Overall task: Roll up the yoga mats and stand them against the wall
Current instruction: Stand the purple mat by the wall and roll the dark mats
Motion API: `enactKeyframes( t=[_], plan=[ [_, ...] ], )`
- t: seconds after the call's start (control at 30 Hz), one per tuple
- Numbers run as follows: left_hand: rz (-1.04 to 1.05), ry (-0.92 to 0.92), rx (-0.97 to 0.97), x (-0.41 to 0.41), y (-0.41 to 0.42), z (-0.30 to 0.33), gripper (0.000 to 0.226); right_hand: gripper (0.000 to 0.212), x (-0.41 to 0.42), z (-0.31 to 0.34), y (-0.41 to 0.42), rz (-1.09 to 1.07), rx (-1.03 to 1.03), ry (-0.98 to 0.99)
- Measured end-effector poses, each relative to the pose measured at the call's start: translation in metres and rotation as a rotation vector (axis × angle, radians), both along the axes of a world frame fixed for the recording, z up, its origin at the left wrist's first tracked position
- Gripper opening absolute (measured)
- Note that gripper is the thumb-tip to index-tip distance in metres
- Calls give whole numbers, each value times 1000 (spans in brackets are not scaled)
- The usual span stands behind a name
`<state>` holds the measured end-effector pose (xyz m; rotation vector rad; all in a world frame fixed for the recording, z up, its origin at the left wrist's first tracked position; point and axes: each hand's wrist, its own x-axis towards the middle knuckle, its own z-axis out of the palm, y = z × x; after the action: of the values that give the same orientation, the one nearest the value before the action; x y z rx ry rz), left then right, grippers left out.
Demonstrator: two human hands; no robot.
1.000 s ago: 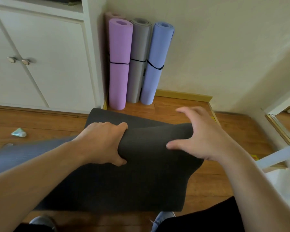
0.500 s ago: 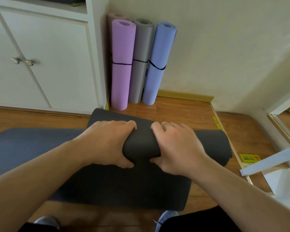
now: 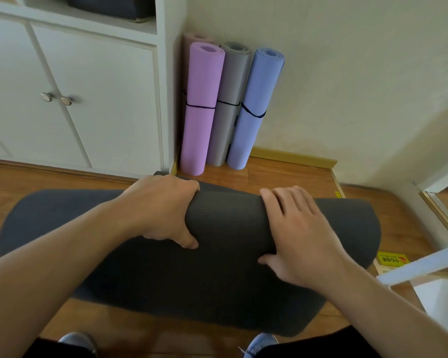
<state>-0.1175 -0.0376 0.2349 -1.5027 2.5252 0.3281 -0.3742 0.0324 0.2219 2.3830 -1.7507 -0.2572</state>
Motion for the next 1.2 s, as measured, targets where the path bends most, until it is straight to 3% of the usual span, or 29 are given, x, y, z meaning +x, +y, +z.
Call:
enactKeyframes(
  t=[0.1,0.23,0.3,0.4,0.5,0.6,0.63,0.7,0.77,0.83,0.9,0.97,1.03,1.13,1.2],
  plan=[
    [-21,-1,-6,-4,2,-1,79,139,18,-6,3,45,29,-3],
    [-42,-27,-34,-10,7,-5,74,105,16,-1,-8,-11,180,-173],
    [-95,-32,-138,-13,11,-11,68,84,2,19,-20,-133,409,-372],
    [-267,48,-470,-16,19,-31,59,80,-21,36,-42,-236,835,-462],
    [-346,163,-643,-13,23,-45,48,83,-36,28,-53,-249,1094,-644],
    [-344,174,-702,-12,24,-52,51,108,-48,18,-60,-531,1173,-1011],
    [-338,173,-709,-13,23,-54,53,105,-48,17,-61,-627,1168,-1031],
    [-329,160,-678,-14,23,-56,57,78,-45,15,-60,-648,1170,-932],
    [-327,142,-631,-16,24,-57,70,66,-45,13,-60,-542,1022,-830],
    [-281,150,-503,-18,26,-50,98,56,-47,17,-62,-449,715,-839],
    [-152,282,-278,-13,24,-33,113,40,-40,29,-55,-316,369,-806],
    [-73,466,-210,-3,19,-17,103,44,-26,31,-41,-143,71,-637],
    [-63,546,-343,8,12,-2,93,55,-10,22,-28,84,-176,-527],
    [-110,395,-438,20,3,16,91,47,-4,4,-19,386,-415,-412],
    [-184,267,-469,25,-2,20,78,37,-2,-4,-17,461,-494,-336]
  ],
)
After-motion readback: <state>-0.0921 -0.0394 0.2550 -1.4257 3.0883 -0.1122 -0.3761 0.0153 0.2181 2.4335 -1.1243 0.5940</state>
